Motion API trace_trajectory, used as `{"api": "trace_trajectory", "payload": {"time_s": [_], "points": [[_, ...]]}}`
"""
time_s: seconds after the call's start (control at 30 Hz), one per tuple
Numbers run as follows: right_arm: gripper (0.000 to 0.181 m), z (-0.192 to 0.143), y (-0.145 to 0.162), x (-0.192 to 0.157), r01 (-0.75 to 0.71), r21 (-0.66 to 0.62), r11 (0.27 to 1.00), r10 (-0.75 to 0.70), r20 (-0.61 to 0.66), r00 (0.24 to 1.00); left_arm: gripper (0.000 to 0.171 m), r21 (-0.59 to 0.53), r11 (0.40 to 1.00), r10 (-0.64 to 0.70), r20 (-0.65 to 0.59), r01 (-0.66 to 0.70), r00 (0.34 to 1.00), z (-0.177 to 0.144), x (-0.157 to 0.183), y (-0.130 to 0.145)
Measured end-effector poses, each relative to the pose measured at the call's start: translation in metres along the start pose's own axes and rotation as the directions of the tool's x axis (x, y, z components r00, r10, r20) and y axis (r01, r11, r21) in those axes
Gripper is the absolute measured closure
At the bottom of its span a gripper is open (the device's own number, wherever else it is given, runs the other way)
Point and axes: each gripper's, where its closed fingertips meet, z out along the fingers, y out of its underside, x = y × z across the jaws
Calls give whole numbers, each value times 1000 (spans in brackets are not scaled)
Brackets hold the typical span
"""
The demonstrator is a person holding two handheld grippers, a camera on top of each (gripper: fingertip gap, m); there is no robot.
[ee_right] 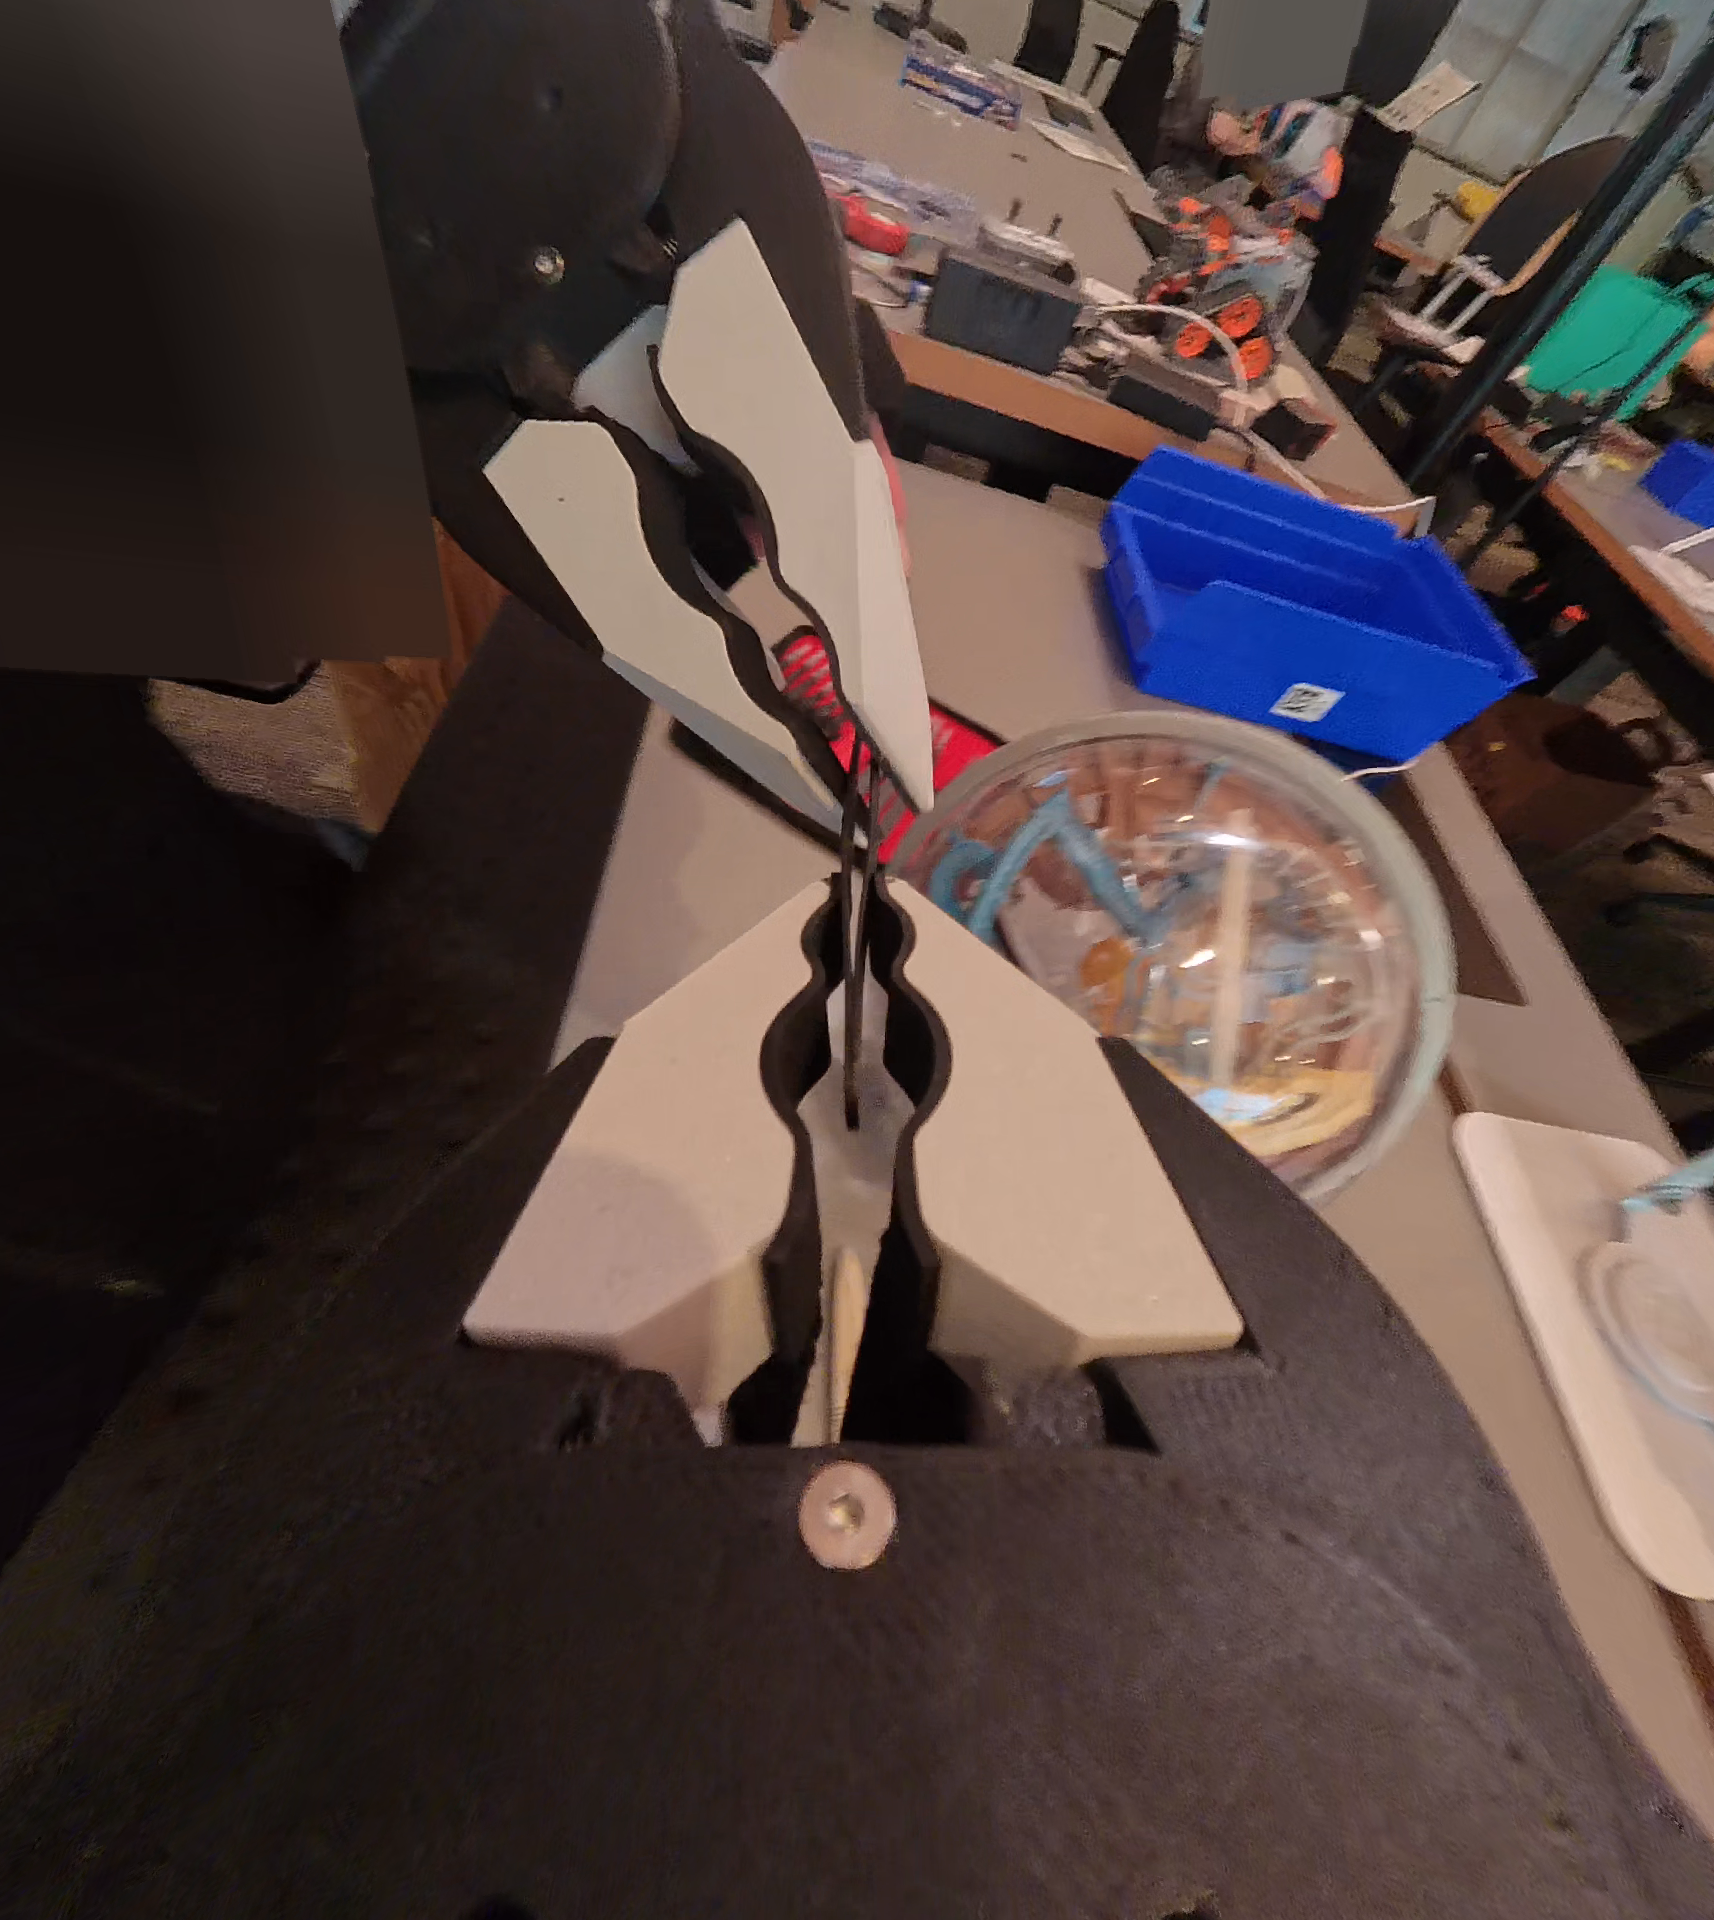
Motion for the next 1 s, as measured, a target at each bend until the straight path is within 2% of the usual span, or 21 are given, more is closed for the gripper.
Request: {"api": "trace_trajectory", "payload": {"time_s": [0.07,0.17,0.23,0.27,0.33,0.47,0.57,0.67,0.87,1.0], "points": [[181,3,-6,19,32,-24,999,-33,-45,998,144,-29,998,-45,56,46,997,-6,-26,18],[181,9,-3,57,75,-96,993,-88,-136,987,131,-15,982,-184,83,186,979,-11,-64,51],[179,18,2,76,107,-127,986,-127,-162,979,118,-30,949,-313,20,313,950,-4,-80,79],[179,24,6,83,124,-152,981,-149,-166,975,118,-13,931,-366,-10,366,931,0,-88,90],[178,33,14,99,143,-212,967,-185,-194,963,111,-22,861,-503,-173,507,847,13,-87,109],[177,45,27,121,174,-291,941,-243,-218,945,112,-12,749,-621,-360,662,696,38,-92,136],[177,49,33,133,210,-341,916,-296,-224,928,114,-27,711,-628,-472,702,618,51,-84,143],[177,55,40,140,244,-399,884,-344,-200,917,116,-2,666,-617,-563,746,550,57,-82,140],[179,58,43,149,316,-494,810,-434,-143,890,126,19,620,-581,-660,784,476,60,-78,130],[179,56,37,150,372,-531,761,-489,-93,867,132,45,595,-575,-673,802,464,62,-79,127]]}}
